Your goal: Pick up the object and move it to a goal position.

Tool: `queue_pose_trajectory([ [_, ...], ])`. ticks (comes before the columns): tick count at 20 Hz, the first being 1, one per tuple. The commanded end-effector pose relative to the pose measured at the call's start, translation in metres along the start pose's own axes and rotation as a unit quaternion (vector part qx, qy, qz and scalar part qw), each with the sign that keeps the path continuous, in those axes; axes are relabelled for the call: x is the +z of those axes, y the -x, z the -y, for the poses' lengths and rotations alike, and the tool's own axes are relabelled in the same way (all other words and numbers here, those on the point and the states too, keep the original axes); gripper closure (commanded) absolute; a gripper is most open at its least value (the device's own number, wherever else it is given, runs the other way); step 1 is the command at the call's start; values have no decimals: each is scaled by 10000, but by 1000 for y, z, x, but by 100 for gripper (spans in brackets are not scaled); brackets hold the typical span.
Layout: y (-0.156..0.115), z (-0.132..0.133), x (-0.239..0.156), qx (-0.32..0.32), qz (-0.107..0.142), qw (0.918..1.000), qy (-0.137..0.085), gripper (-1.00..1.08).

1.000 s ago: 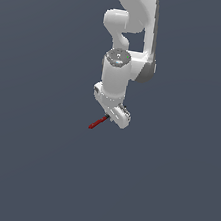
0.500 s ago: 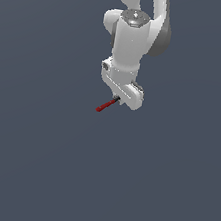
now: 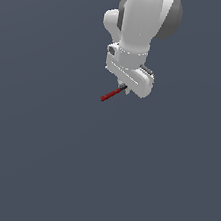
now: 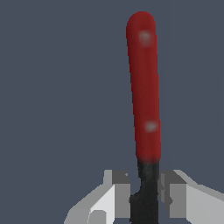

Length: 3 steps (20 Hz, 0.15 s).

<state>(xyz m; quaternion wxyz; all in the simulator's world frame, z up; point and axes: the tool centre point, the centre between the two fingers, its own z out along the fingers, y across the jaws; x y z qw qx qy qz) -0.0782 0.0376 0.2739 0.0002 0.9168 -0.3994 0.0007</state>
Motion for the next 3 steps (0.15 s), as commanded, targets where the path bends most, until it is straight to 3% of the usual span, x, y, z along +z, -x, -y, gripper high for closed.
queue_pose_trajectory([
  [1, 2, 0, -5, 0, 4, 10000, 3, 108],
  [3, 2, 0, -6, -1, 5, 10000, 2, 108],
])
